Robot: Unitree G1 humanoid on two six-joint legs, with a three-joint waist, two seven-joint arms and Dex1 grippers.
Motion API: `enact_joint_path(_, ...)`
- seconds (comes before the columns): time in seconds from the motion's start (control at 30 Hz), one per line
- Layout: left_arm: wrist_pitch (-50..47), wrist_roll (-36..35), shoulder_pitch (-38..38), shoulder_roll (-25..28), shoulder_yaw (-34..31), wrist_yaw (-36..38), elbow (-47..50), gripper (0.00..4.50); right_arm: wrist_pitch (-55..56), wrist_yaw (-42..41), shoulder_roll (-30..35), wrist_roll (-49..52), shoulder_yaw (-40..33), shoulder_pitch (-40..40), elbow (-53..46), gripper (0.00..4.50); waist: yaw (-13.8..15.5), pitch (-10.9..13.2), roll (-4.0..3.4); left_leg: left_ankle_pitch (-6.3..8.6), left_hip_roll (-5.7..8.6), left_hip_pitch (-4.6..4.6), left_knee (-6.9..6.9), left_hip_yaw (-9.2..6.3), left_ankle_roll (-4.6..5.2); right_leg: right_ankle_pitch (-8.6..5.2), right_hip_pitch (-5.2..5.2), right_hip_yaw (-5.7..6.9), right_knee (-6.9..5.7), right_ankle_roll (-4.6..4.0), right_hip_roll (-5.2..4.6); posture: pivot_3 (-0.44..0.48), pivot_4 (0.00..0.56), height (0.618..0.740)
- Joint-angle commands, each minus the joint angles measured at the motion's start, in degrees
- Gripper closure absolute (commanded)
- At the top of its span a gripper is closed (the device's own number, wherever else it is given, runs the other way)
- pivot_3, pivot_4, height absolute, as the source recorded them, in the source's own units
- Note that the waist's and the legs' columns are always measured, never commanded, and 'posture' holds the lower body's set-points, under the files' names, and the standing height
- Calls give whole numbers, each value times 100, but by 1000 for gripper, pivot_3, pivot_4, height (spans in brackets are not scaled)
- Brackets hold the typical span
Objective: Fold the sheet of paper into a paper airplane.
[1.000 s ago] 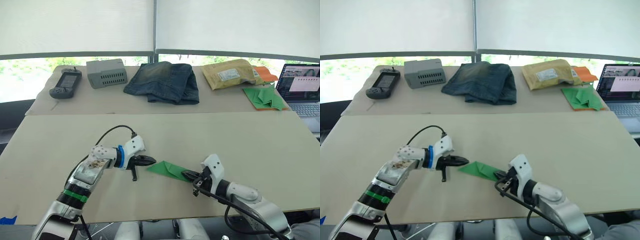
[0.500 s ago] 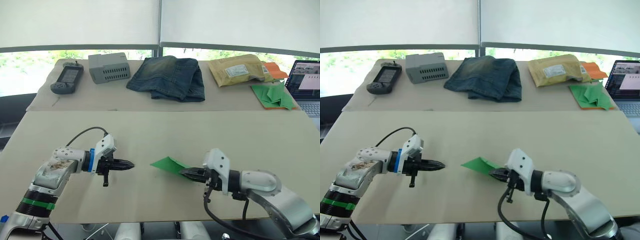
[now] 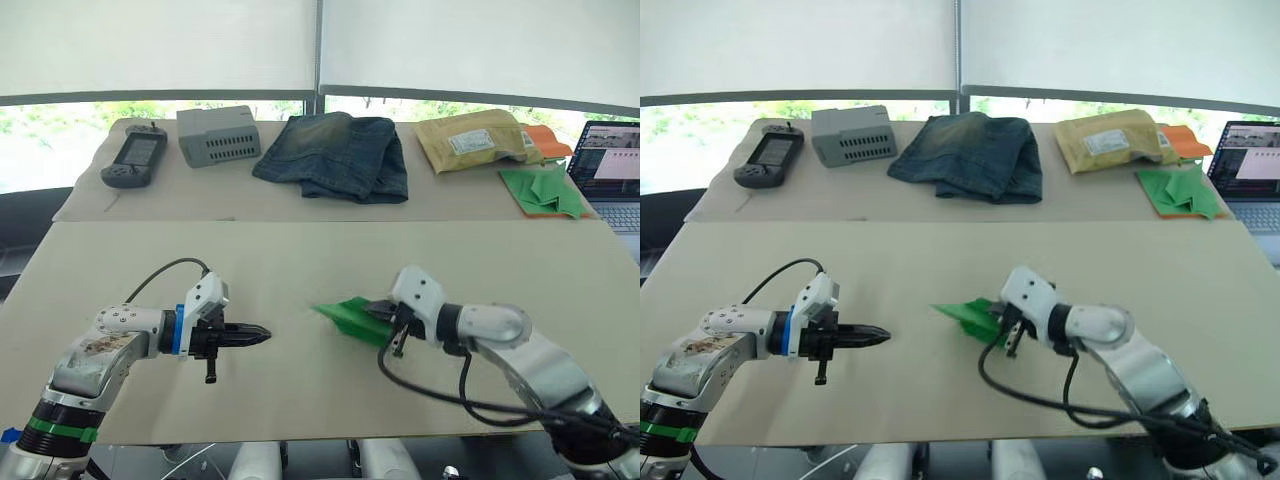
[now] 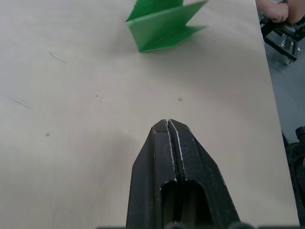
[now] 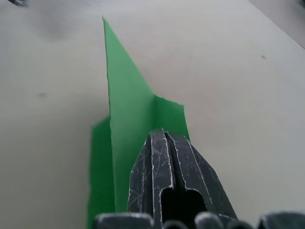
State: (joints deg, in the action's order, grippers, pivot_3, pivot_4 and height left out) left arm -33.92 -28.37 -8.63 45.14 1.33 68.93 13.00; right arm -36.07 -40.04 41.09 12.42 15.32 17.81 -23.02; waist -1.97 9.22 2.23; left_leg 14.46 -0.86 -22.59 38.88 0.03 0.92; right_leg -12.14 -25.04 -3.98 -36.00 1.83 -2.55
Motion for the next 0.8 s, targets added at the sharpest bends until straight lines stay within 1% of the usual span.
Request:
enact_joint_path(0.03,65,22,-14,-107,175,-89,159,4500,542,-256,-65,-184,-30,450,402,4484,-1,1,-1,0,1,0,0,1,0,0,0,-1,0,0,0,0,150,728)
enact_joint_path(0.17,9,-105,-45,-126,181,-86,185,4500,256,-466,-30,270,-596,744,109,4484,-10,2,0,0,0,-6,-4,-3,0,2,-6,-1,-1,-4,4,0,150,728)
enact_joint_path(0.27,94,-41,-61,-100,191,-62,72,4500,-436,-735,190,768,-886,765,-242,4484,4,2,-1,0,-1,-12,-3,-6,0,13,-8,0,-1,-23,1,0,150,728)
enact_joint_path(0.3,137,-7,-70,-100,216,-48,33,4500,-720,-823,277,937,-915,788,-376,4035,13,2,-1,0,-1,-13,-2,-7,0,13,-7,0,0,-23,-1,0,150,728)
enact_joint_path(0.33,166,16,-76,-100,234,-39,8,4500,-910,-874,336,1042,-929,807,-469,3867,17,2,-1,0,-1,-12,-2,-7,0,13,-6,0,1,-22,-2,0,150,728)
enact_joint_path(0.37,184,31,-89,-114,259,-33,-13,4500,-1257,-898,391,1219,-933,850,-584,3589,18,2,-1,0,-1,-12,-1,-6,0,13,-6,0,1,-21,-2,0,150,728)
enact_joint_path(0.43,196,51,-186,-182,314,-46,-78,4500,-1894,-578,221,1296,-869,1064,-560,2870,21,3,-1,0,-2,-11,1,-6,0,13,-6,0,-1,-21,-2,0,150,728)
enact_joint_path(0.53,214,57,-264,-226,359,-67,-119,4500,-2140,-756,422,1181,-408,1228,-540,1854,16,3,-2,-1,-1,-8,8,-1,0,13,-7,1,-5,-12,2,0,150,728)
enact_joint_path(0.7,232,62,-214,-204,371,-87,-55,4500,-2213,-873,516,1013,123,1416,-424,1854,-1,3,-2,-1,-1,-5,4,0,1,11,-8,2,-4,-15,6,0,150,728)
enact_joint_path(0.8,268,97,-138,-190,374,-133,15,4500,-2043,-855,370,679,636,1714,29,1854,-50,3,-1,-1,-2,-6,5,2,0,12,-9,0,-4,-14,4,0,150,728)
